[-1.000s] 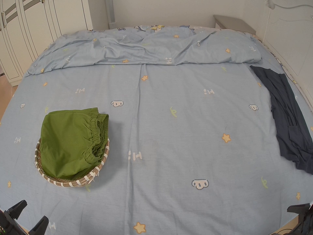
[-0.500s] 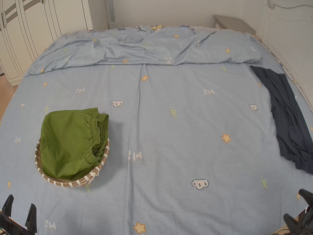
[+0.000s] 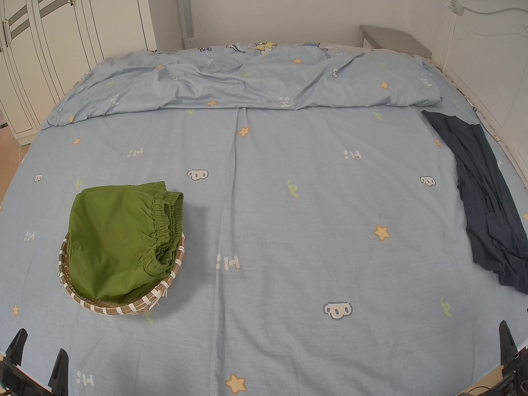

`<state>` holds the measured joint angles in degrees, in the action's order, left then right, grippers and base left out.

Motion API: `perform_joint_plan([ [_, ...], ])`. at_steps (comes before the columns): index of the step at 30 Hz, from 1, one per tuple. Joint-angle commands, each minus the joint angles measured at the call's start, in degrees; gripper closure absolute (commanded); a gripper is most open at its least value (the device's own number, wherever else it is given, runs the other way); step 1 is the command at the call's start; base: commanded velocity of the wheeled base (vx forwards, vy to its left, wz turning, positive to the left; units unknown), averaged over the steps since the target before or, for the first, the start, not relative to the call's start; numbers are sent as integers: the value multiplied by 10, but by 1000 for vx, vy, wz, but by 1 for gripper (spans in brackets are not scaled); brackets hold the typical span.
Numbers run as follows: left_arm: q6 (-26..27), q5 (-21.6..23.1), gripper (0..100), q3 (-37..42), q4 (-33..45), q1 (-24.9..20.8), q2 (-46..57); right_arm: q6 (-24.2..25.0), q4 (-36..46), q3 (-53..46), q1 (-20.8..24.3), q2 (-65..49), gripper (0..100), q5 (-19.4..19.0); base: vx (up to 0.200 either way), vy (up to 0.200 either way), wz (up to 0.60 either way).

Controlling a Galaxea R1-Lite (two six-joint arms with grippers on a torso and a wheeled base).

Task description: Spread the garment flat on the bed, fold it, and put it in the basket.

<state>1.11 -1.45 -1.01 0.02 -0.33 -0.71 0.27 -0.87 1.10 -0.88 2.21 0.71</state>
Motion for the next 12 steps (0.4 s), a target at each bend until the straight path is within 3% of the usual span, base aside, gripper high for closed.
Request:
perform_joint_plan([
  [1, 1, 1, 0, 9, 0, 0, 7, 7, 5, -11, 7, -16, 0, 3, 0, 0, 0],
  [12, 1, 1, 0, 9, 0, 0, 7, 4, 4, -11, 8, -17, 0, 2, 0, 0, 0],
])
